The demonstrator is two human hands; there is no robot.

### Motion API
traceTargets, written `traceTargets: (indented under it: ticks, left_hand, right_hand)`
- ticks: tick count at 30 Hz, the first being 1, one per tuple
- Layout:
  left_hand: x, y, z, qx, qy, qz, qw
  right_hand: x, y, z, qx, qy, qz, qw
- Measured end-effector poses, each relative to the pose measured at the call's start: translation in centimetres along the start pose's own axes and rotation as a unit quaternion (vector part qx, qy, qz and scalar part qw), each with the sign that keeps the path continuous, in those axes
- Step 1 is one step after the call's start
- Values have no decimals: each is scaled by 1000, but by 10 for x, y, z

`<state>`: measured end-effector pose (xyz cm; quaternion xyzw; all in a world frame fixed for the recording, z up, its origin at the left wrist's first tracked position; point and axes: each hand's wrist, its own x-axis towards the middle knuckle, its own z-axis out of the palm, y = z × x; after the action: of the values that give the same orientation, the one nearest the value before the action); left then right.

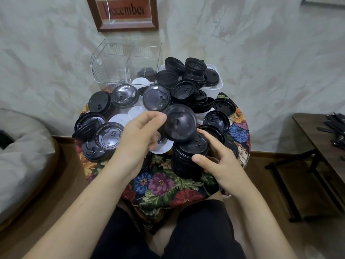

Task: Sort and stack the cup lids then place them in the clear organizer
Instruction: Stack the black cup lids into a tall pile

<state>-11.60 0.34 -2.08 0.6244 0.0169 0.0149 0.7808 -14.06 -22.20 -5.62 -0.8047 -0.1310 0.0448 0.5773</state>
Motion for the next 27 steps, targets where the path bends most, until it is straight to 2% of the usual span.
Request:
traceTargets:
  ticks: [3, 6, 12, 15, 19, 23, 27]
  left_hand:
    - [-1, -6, 2, 34, -37, -36, 998]
    - [-1, -11, 3, 93, -48, -20, 994]
    - [0, -18, 17, 101, -19, 18, 995]
    - [3, -26, 19, 131, 13, 56, 990]
    - [0, -31, 18, 182, 19, 109, 977]
    - [-1, -29, 16, 202, -7, 104, 974]
    - [-1, -31, 15, 230, -66, 80, 968]
  right_hand:
    - [0, 0, 0, -2, 2, 1, 1000]
    - [1, 1, -1, -5, 0, -4, 1000]
    - [1, 2, -1, -5, -11, -12, 1000]
    - [1, 4, -1, -11, -16, -12, 1000]
    - [1, 1, -2, -16, -18, -16, 1000]
    - [1, -1, -3, -17, -17, -20, 1000]
    - [1, -1, -4, -16, -15, -15, 1000]
